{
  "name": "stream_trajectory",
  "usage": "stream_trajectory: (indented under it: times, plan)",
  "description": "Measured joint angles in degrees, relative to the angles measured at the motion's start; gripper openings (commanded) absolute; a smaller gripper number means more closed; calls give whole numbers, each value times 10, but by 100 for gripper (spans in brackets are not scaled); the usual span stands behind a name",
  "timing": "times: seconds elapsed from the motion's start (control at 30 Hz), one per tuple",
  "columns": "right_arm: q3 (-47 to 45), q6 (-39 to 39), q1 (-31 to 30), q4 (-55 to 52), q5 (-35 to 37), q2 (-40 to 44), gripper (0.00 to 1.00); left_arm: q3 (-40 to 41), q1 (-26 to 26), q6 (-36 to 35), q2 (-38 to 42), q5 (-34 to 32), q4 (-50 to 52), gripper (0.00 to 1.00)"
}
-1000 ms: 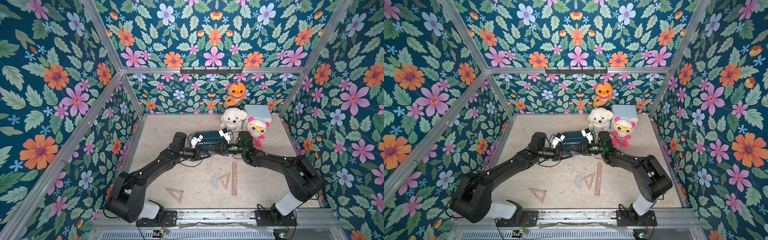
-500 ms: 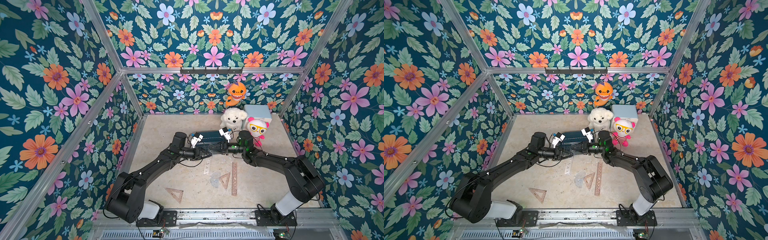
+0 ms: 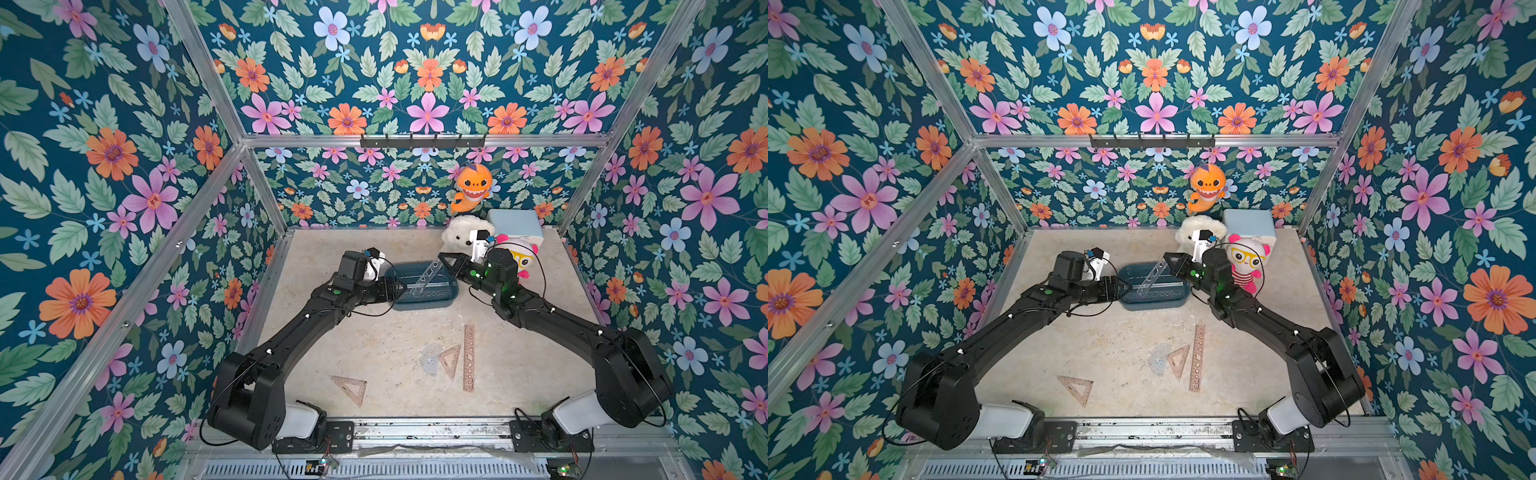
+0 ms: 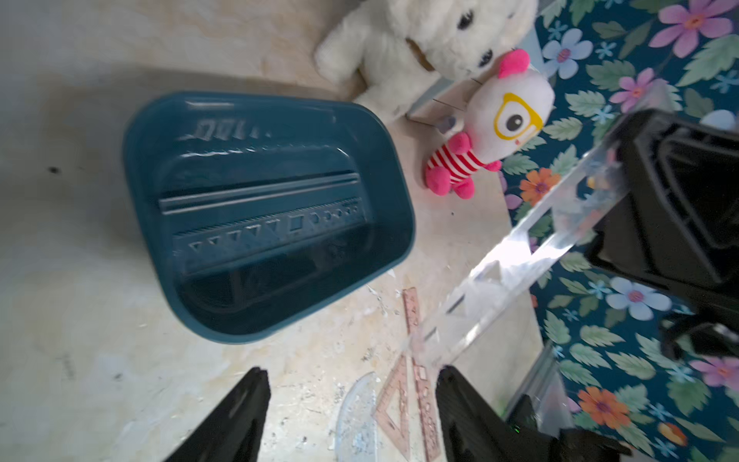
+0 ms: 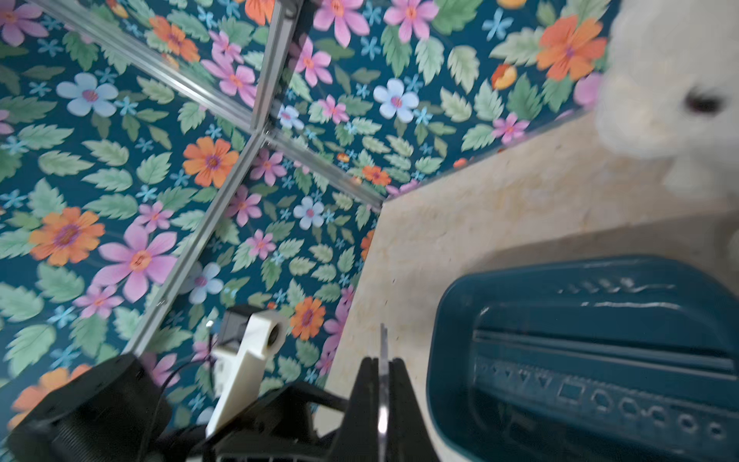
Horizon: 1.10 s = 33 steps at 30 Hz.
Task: Put the scattered rulers into the storage box
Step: Place the ruler in the storage box.
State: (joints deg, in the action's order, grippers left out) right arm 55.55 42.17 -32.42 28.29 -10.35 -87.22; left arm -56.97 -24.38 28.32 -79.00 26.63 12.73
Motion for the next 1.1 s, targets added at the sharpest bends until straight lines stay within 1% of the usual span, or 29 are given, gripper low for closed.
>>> stream_trajectory:
  times: [0.13, 0.23, 0.33, 0.43, 0.57, 0.87, 1.07, 1.1]
  plan:
    - [33, -24, -42, 2, 148, -48, 0, 1, 1, -3, 9, -68, 12, 72]
    - [68, -33, -63, 11, 233, -111, 0, 8, 3, -3, 13, -101, 15, 72]
    - [97, -35, -74, 15, 281, -164, 0, 13, 6, -3, 13, -119, 18, 72]
    - [122, -34, -83, 20, 312, -205, 0, 13, 10, -3, 11, -126, 21, 72]
    - [147, -32, -97, 30, 331, -246, 0, 15, 15, -3, 4, -127, 22, 73]
    - [183, -28, -110, 37, 333, -316, 0, 15, 18, -3, 0, -120, 23, 74]
    - [181, -31, -114, 42, 314, -330, 9, 14, 18, -3, -10, -113, 23, 74]
    - [176, -33, -115, 42, 314, -329, 12, 13, 19, -4, -12, -112, 23, 74]
